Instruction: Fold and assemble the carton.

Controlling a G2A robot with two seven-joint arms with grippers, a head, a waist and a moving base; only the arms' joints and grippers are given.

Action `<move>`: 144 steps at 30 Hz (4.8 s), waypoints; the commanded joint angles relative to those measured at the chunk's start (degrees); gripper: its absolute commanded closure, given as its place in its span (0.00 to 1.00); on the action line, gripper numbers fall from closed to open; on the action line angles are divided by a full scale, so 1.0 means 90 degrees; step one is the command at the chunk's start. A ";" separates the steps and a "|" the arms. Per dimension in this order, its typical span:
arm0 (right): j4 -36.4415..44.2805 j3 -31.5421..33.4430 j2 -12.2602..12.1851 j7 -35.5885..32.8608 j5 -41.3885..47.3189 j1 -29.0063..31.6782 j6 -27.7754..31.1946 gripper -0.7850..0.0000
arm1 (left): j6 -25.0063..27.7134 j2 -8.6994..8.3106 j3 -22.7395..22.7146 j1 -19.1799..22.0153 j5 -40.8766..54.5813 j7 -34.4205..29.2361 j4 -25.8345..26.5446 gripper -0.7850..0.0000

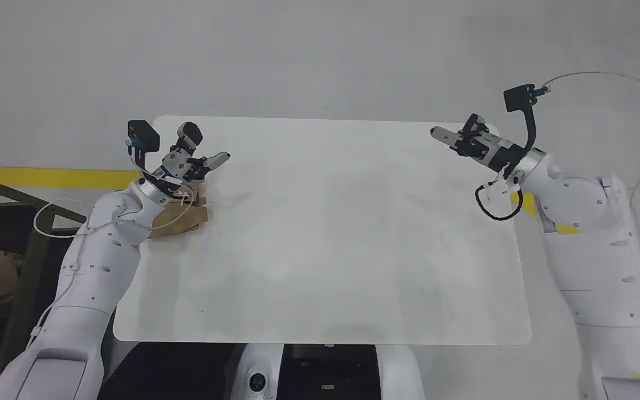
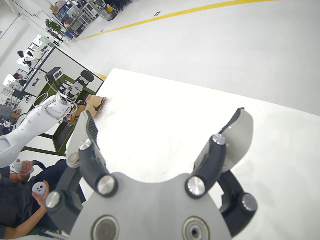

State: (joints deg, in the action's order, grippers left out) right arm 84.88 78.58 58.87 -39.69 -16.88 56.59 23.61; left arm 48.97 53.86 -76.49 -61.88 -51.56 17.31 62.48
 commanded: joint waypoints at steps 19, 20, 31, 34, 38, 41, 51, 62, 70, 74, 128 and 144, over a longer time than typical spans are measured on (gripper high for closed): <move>0.0000 0.0000 0.0000 0.0000 0.0000 0.0000 0.0000 0.00 | 0.0133 -0.0338 -0.0522 0.0260 0.7750 -0.6278 -0.0496 0.00; 0.0000 0.0000 0.0000 0.0000 0.0000 0.0000 0.0000 0.00 | 0.0037 -0.0360 -0.0566 0.0279 0.8167 -0.6643 -0.0543 0.00; 0.0000 0.0000 0.0000 0.0000 0.0000 0.0000 0.0000 0.00 | -0.0412 -0.0467 -0.1046 0.0372 1.0206 -0.8443 -0.1525 0.00; 0.0000 0.0000 0.0000 0.0000 0.0000 0.0000 0.0000 0.00 | -0.0411 -0.0456 -0.1186 0.0267 1.0736 -0.8480 -0.1747 0.00; 0.0000 0.0000 0.0000 0.0000 0.0000 0.0000 0.0000 0.00 | -0.0180 -0.0514 -0.1370 0.0103 1.0545 -0.8248 -0.2018 0.00; 0.0000 0.0000 0.0000 0.0000 0.0000 0.0000 0.0000 0.00 | -0.0083 -0.0552 -0.1501 0.0037 1.0502 -0.8151 -0.2233 0.00; 0.0000 0.0000 0.0000 0.0000 0.0000 0.0000 0.0000 0.00 | -0.0048 -0.0546 -0.1785 -0.0194 1.1122 -0.8116 -0.2901 0.00; 0.0000 0.0000 0.0000 0.0000 0.0000 0.0000 0.0000 0.00 | -0.0059 -0.0553 -0.2025 -0.0260 1.1249 -0.8114 -0.4014 0.00; 0.0000 0.0000 0.0000 0.0000 0.0000 0.0000 0.0000 0.00 | 0.0130 -0.0537 -0.1822 -0.0185 1.0236 -0.7263 -0.4645 0.00; 0.0000 0.0000 0.0000 0.0000 0.0000 0.0000 0.0000 0.00 | 0.0040 -0.0507 -0.1633 -0.0128 0.9581 -0.6590 -0.4907 0.00; 0.0000 0.0000 0.0000 0.0000 0.0000 0.0000 0.0000 0.00 | -0.0352 -0.0410 -0.1664 0.0637 0.8998 -0.6562 -0.4502 1.00; 0.0000 0.0000 0.0000 0.0000 0.0000 0.0000 0.0000 0.00 | -0.0446 -0.0011 -0.0894 0.1928 0.9150 -0.7386 -0.3322 1.00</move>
State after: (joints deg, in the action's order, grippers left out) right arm 84.88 78.58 58.87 -39.69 -16.88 56.59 23.61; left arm 45.01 53.45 -85.20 -45.05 30.67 -49.08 32.34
